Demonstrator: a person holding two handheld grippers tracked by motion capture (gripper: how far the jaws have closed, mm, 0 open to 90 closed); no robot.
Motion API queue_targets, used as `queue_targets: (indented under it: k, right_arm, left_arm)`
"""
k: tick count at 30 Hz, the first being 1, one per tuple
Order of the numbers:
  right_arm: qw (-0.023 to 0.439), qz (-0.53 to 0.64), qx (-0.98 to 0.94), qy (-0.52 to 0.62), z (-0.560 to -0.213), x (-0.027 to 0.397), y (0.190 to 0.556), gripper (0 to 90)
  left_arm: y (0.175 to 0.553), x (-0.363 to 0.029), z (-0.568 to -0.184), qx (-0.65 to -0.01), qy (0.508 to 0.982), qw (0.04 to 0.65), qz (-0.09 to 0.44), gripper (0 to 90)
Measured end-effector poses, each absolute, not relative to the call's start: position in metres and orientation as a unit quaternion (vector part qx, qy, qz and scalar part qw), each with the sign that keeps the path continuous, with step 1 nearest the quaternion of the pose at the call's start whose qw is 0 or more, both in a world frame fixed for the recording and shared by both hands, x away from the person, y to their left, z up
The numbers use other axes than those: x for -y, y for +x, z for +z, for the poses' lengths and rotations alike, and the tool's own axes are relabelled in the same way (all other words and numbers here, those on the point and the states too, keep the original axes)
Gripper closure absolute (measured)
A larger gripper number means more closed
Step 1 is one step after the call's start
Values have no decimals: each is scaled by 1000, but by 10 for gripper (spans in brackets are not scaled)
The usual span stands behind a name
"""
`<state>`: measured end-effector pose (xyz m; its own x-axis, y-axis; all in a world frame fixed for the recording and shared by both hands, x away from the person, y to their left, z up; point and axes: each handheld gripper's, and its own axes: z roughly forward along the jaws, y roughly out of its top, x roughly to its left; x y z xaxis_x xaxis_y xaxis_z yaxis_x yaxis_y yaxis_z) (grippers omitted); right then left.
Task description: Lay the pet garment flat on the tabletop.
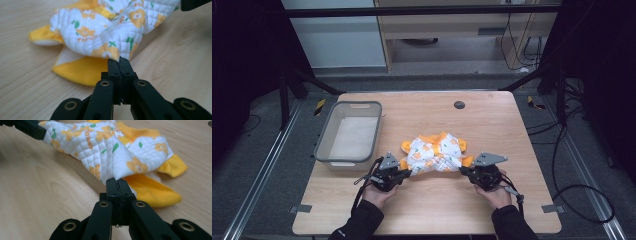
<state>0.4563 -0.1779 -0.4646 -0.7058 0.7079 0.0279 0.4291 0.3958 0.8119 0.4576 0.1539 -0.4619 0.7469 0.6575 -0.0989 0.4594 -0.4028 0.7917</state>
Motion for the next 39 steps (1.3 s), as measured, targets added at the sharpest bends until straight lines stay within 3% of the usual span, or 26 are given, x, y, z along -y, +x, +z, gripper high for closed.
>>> queue_targets:
  k: [4, 8, 12, 17, 22, 26, 27, 32, 39]
  right_arm:
    - [155, 449, -817, 326, -446, 186, 432, 899]
    - [140, 467, -811, 323, -429, 189, 423, 897]
    - [130, 445, -810, 358, -430, 181, 448, 894]
    - [136, 396, -810, 410, -461, 166, 492, 878]
    - [156, 381, -811, 417, -477, 160, 499, 806]
    - [175, 412, -797, 406, -461, 170, 486, 703]
    - [183, 421, -791, 405, -456, 173, 481, 640]
    - [209, 436, -787, 383, -444, 190, 458, 551]
    - [197, 434, -793, 379, -459, 206, 432, 470]
  left_arm:
    - [436, -163, -435, -314, 824, 459, 108, 897]
    - [438, -165, -421, -318, 819, 465, 109, 897]
    - [471, -159, -432, -368, 814, 436, 114, 894]
    - [501, -149, -464, -402, 811, 405, 128, 866]
    - [499, -153, -466, -414, 805, 400, 146, 653]
    - [486, -170, -452, -405, 797, 421, 150, 470]
    - [482, -173, -449, -402, 798, 423, 151, 439]
    - [456, -189, -448, -382, 804, 430, 153, 360]
    - [433, -192, -467, -370, 819, 407, 160, 328]
